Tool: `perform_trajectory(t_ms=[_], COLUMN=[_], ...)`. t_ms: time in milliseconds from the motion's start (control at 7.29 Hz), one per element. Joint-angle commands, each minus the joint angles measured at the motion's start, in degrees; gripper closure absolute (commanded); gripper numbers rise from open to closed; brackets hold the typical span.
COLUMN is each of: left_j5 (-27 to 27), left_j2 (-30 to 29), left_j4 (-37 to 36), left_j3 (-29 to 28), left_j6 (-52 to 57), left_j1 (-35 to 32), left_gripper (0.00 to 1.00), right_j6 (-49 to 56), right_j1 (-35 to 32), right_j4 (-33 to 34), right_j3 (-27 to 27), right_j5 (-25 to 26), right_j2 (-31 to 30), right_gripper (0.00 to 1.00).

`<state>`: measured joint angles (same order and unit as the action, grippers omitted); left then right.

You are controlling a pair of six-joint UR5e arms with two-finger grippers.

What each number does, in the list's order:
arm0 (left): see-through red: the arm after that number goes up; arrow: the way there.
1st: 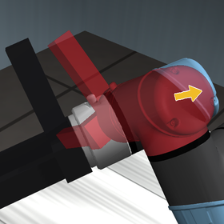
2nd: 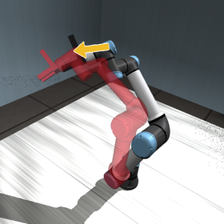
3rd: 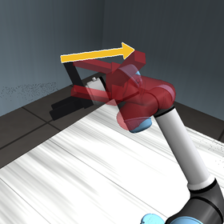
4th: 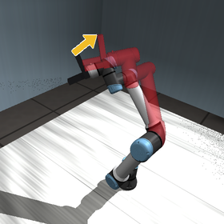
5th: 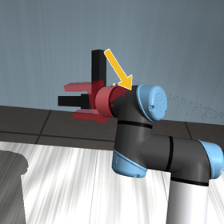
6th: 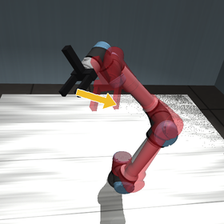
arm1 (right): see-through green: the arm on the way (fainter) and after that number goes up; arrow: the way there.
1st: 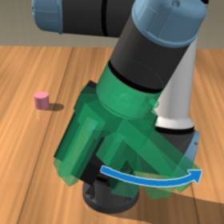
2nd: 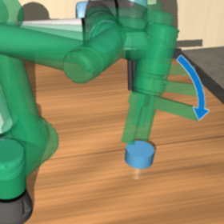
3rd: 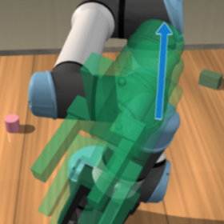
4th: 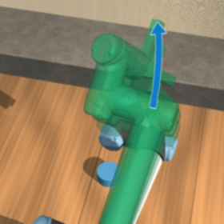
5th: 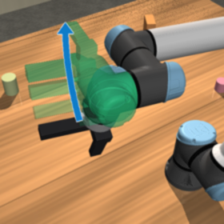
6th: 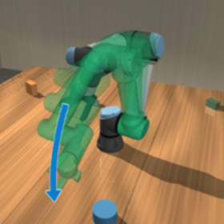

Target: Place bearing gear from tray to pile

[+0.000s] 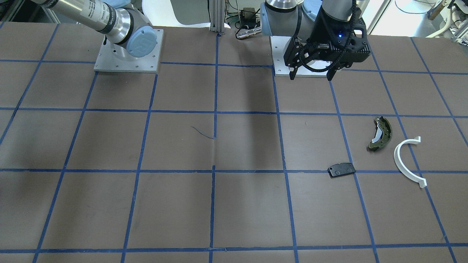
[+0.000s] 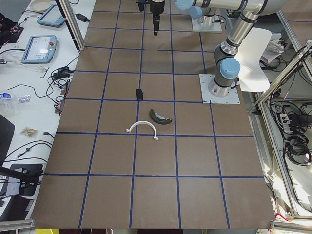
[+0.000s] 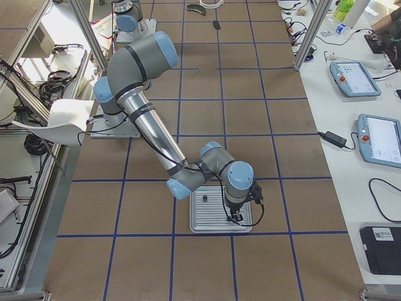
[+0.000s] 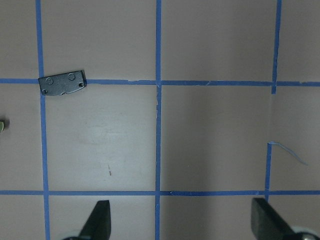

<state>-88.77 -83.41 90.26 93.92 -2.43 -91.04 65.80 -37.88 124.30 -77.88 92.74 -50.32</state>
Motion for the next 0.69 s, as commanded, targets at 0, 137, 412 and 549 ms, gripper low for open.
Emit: perform_trajectory(t_ms=[0,137,412,549], left_j5=[0.0,0.0,0.0,0.0], left_j2=[0.0,0.0,0.0,0.0], left_j4=[0.0,0.0,0.0,0.0], left_j3=[0.0,0.0,0.0,0.0], left_j6=[0.0,0.0,0.0,0.0], left_j1=[0.0,0.0,0.0,0.0], left_gripper=[0.0,0.0,0.0,0.0], right_j6=[0.1,0.1,0.1,0.2], right_j1=[0.0,0.0,0.0,0.0], right_j4=[0.6,0.6,0.8,3.2], right_j3=[0.1,0.1,0.1,0.1], right_j5=[0.2,0.2,0.4,0.5], right_j2=[1.2,1.5,1.8,2.6], right_gripper=[0.5,0.5,0.49,0.49])
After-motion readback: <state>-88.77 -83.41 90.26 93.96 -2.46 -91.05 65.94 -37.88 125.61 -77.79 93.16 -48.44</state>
